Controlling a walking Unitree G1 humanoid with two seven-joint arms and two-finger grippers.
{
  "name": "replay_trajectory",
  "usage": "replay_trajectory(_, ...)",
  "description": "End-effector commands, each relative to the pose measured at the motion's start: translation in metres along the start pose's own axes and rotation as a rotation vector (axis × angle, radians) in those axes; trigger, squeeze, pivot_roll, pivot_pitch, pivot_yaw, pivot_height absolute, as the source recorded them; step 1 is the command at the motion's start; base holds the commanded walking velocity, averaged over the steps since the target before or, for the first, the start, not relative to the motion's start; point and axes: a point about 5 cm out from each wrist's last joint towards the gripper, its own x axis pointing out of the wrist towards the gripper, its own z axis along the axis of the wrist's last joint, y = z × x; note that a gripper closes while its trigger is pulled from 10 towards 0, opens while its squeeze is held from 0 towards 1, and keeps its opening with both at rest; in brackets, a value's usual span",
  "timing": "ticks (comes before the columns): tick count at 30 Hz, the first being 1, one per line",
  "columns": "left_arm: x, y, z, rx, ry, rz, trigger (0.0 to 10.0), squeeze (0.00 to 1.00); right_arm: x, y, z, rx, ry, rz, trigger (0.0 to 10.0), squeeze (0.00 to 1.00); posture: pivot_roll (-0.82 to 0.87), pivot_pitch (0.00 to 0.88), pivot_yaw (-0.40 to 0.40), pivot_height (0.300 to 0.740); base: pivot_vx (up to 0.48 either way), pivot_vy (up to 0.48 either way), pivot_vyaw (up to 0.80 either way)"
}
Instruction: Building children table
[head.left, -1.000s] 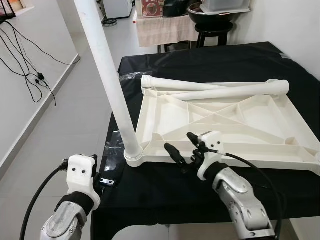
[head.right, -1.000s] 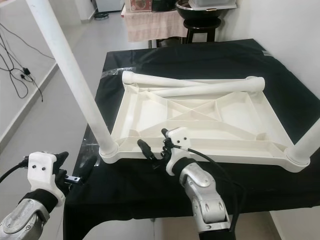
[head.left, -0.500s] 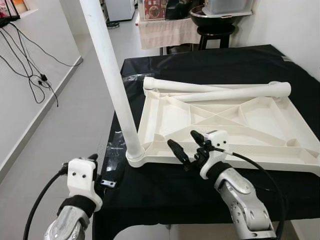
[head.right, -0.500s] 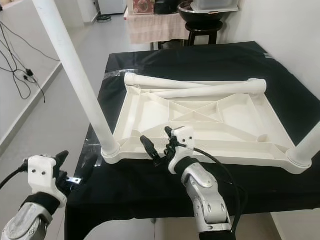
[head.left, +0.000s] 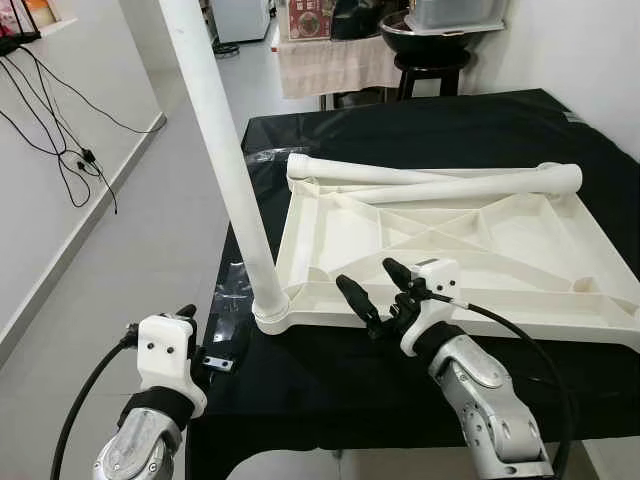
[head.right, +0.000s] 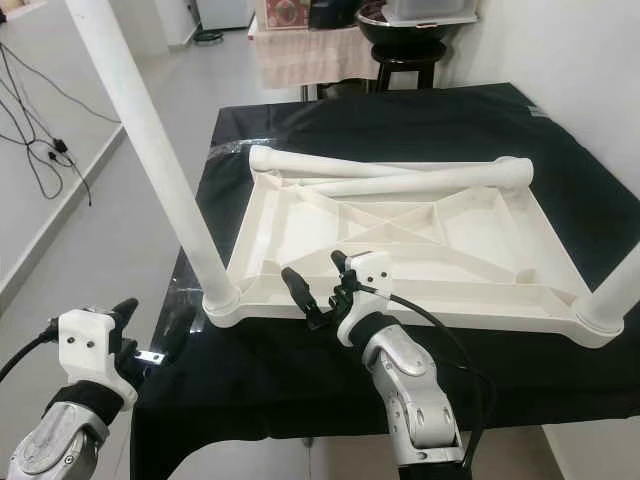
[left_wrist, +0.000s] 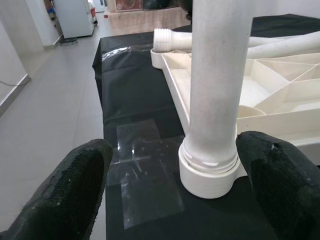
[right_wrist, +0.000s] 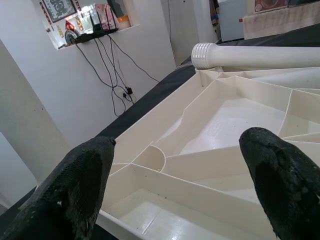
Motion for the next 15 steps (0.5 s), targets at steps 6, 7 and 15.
replay_trajectory(6, 0.0013, 0.0002, -0.0049, 0.003, 0.013, 0.005, 10.0, 0.00, 0.0040, 0.0021, 0.0040, 0.022, -0.017, 0.013, 10.0, 0.00, -0.05, 0.104, 0.069, 0.740, 0.000, 0.000, 0.00)
replay_trajectory(7, 0.0017, 0.0002, -0.0047, 0.003, 0.013, 0.003, 10.0, 0.00, 0.0043, 0.0021, 0.0043, 0.024, -0.016, 0.014, 10.0, 0.00, -0.05, 0.104, 0.069, 0.740, 0.000, 0.000, 0.00)
replay_trajectory(15, 0.0025, 0.0019, -0.0045, 0.010, 0.014, 0.002, 10.0, 0.00, 0.0060, 0.0034, 0.0053, 0.038, -0.020, 0.016, 10.0, 0.00, -0.04, 0.111, 0.074, 0.740, 0.000, 0.000, 0.00)
